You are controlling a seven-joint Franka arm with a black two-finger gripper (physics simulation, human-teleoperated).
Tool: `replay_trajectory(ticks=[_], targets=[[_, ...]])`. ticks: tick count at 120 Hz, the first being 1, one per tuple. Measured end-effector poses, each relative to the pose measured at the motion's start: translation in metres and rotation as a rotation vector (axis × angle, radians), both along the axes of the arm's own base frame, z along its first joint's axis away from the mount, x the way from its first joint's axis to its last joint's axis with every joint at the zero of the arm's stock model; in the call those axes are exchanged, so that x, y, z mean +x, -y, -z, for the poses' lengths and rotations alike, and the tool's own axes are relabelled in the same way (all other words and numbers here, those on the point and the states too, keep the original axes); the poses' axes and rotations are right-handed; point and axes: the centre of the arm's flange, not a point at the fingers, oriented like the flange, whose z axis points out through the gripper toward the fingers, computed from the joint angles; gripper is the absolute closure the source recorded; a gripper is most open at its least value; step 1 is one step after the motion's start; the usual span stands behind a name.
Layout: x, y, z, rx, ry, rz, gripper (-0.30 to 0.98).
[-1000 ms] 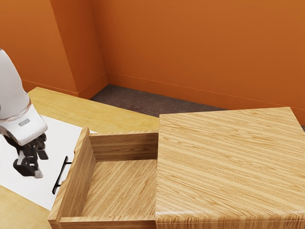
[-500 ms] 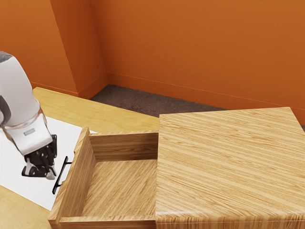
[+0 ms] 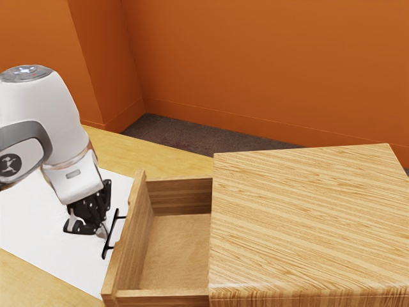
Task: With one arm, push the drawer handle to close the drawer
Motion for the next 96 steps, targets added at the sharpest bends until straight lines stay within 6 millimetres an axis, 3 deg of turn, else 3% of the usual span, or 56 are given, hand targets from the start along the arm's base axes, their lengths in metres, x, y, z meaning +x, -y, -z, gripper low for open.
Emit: replay_trajectory(ticks=[36, 76, 96], targets=[[0.019, 0.032, 0.000, -0.031, 0.017, 0.048, 0.79], [0.045, 0.080, -0.004, -0.041, 0.035, 0.109, 0.79], [0.052, 0.094, -0.005, -0.053, 0.037, 0.131, 0.79]])
